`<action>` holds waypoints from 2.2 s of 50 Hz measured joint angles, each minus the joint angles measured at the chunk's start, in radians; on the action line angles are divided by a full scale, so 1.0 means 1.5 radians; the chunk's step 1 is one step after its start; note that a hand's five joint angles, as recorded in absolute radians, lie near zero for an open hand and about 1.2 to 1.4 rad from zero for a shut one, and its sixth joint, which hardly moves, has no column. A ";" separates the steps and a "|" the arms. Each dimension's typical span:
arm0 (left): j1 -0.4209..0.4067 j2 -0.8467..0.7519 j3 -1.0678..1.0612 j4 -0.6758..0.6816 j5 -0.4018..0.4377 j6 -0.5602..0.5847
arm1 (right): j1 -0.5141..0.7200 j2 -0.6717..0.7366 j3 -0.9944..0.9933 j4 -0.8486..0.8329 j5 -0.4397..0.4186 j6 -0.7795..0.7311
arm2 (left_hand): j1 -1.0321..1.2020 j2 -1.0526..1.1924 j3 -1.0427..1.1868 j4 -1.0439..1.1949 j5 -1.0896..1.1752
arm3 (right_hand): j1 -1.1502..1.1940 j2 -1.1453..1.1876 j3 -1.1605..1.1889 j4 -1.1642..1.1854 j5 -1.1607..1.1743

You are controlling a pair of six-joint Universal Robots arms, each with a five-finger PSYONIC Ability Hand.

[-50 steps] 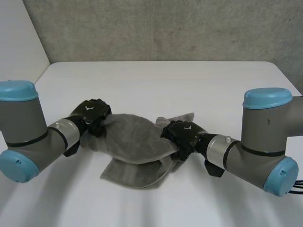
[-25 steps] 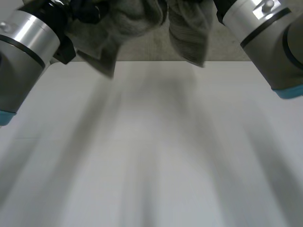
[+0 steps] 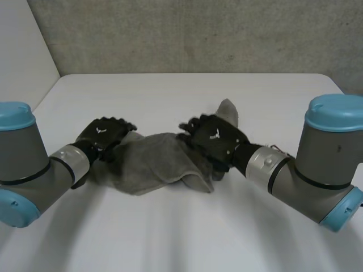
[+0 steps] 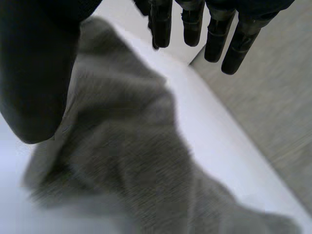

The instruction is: Fold the towel.

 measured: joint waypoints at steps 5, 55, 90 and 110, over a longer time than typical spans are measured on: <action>0.020 0.017 0.005 -0.019 0.000 0.023 | -0.005 0.010 -0.002 0.033 0.012 0.021 | 0.000 0.000 0.000 0.000 0.000 | 0.000 0.000 0.000 0.000 0.000; -0.245 -0.053 0.086 -0.007 -0.163 -0.235 | -0.056 -0.116 0.309 -0.106 0.203 0.509 | 0.016 0.049 0.000 0.000 0.064 | -0.003 0.000 0.000 0.000 0.000; -0.262 -0.156 0.156 0.162 -0.324 -0.285 | 0.054 0.149 -0.016 -0.141 0.305 0.541 | 0.094 0.120 0.000 0.000 0.135 | 0.140 0.148 0.000 0.000 0.163; -0.243 -0.153 0.157 0.175 -0.322 -0.282 | 0.060 0.174 -0.217 -0.173 0.304 0.566 | 0.085 0.103 0.000 0.000 0.099 | 0.702 0.705 0.000 0.000 0.718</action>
